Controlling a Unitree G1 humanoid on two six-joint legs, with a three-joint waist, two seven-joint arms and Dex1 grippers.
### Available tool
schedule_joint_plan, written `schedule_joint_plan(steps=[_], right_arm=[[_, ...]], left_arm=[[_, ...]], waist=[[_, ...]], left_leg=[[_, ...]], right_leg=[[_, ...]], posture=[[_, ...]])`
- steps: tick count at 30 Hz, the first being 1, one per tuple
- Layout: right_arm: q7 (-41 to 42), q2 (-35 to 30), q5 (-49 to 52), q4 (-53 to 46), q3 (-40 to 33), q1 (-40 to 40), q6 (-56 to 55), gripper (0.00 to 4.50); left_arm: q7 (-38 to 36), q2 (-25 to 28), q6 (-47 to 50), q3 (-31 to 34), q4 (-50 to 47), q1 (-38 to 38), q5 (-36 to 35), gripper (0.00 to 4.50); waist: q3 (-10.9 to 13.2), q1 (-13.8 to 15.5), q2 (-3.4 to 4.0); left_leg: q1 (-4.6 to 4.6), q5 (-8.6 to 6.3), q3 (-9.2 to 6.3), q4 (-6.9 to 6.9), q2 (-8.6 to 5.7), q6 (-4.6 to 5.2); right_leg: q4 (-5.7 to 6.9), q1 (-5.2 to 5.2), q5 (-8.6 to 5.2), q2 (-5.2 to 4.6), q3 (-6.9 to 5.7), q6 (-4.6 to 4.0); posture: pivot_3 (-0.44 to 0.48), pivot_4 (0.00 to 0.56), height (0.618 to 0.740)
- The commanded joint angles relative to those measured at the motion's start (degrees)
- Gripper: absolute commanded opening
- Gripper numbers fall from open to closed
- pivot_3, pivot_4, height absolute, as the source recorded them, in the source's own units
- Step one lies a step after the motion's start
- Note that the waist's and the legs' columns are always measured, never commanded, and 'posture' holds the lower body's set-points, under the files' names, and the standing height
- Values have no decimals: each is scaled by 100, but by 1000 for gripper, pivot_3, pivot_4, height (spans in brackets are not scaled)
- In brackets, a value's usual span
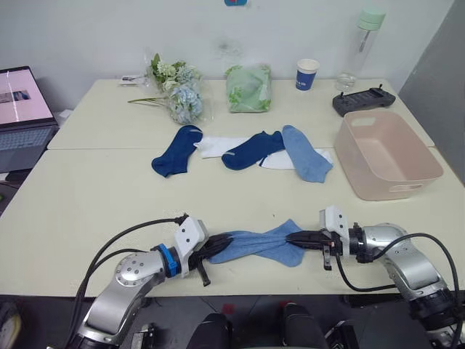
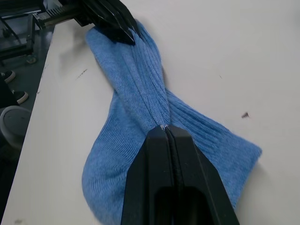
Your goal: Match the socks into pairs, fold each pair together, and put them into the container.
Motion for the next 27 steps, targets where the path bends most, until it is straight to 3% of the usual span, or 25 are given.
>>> schedule_joint_plan(steps=[1,6,10,13,18,23,27], right_arm=[[-176,92,52,-345,-93,-54,185,0],[-264,223,0,-377,-58,-202,426,0],[-363,450,5,-375,64,-313,710,0],[-438,565,49,-460,35,-356,853,641],[-334,448,296,-748,-154,-254,1089,2402],[-266,344,416,-859,-217,-192,1135,2402],[-321,469,199,-634,-44,-285,910,1506]], left_arm=[[182,29,-27,194,-96,-114,155,26],[119,160,-137,141,152,-326,420,26],[-152,212,-39,230,173,-328,159,26],[-282,235,62,178,98,-261,82,0],[-194,217,124,295,33,-217,99,0],[-289,281,69,632,-106,-152,-145,0],[-437,341,60,746,-206,-192,-298,0]], waist=[[1,3,1],[1,-2,1],[1,-2,1],[1,0,2],[2,0,3],[2,-4,3],[2,-4,3]], left_leg=[[-1,0,0,0,0,0],[-2,0,-1,1,-1,0],[-3,0,-1,-1,-1,-1],[-5,0,-3,0,0,-1],[-6,0,-4,0,-1,0],[-6,0,-4,0,1,0],[-6,0,-3,0,0,0]], right_leg=[[0,0,0,-1,1,0],[0,-1,0,0,-1,0],[0,-5,0,1,-2,0],[0,-5,0,0,-2,0],[0,-6,0,-1,-2,0],[0,-6,0,-1,-2,0],[0,-6,0,-1,-3,0]], posture=[[0,150,740],[0,150,740],[0,150,740],[0,150,740],[0,150,740],[0,150,740],[0,150,740]])
